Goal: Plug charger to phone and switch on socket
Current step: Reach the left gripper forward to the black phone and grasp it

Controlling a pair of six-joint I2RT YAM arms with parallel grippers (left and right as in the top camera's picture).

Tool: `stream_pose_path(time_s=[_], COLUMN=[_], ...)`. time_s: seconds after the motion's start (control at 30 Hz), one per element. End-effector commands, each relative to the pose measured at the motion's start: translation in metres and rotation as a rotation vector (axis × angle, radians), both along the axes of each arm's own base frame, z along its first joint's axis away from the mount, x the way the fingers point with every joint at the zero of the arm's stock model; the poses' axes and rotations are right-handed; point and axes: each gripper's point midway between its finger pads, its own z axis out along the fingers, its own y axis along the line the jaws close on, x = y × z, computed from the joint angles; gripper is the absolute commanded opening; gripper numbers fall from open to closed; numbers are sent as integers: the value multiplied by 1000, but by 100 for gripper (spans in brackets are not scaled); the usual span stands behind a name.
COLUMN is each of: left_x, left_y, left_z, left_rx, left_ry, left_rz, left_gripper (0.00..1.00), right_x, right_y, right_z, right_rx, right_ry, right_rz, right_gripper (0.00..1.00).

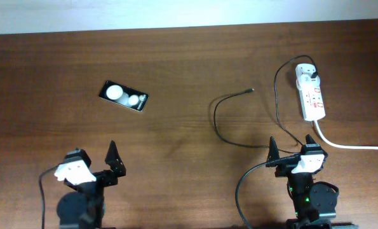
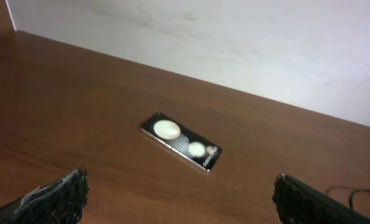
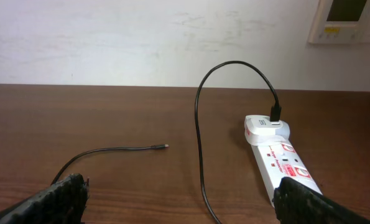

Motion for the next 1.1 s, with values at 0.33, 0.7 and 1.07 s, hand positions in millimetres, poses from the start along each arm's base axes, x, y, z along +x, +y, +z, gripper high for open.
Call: stream_pose_path(time_s=[0.33,0.7,1.07], left_x=[31,31,52], left_y=[0,-35,-15], left_z=[54,41,17], left_rx=[13,-98,-247], left_ry=[356,680,811], left_rz=[-7,-187,61], left_gripper=[99,99,99], right_x=[0,0,0], right_y=[-2,-2,-2], right_z=[-2,-2,-2], right_rx=[7,7,7], right_ry=[0,0,1], right_rz=[-12,-12,-12], right_gripper=[99,99,99])
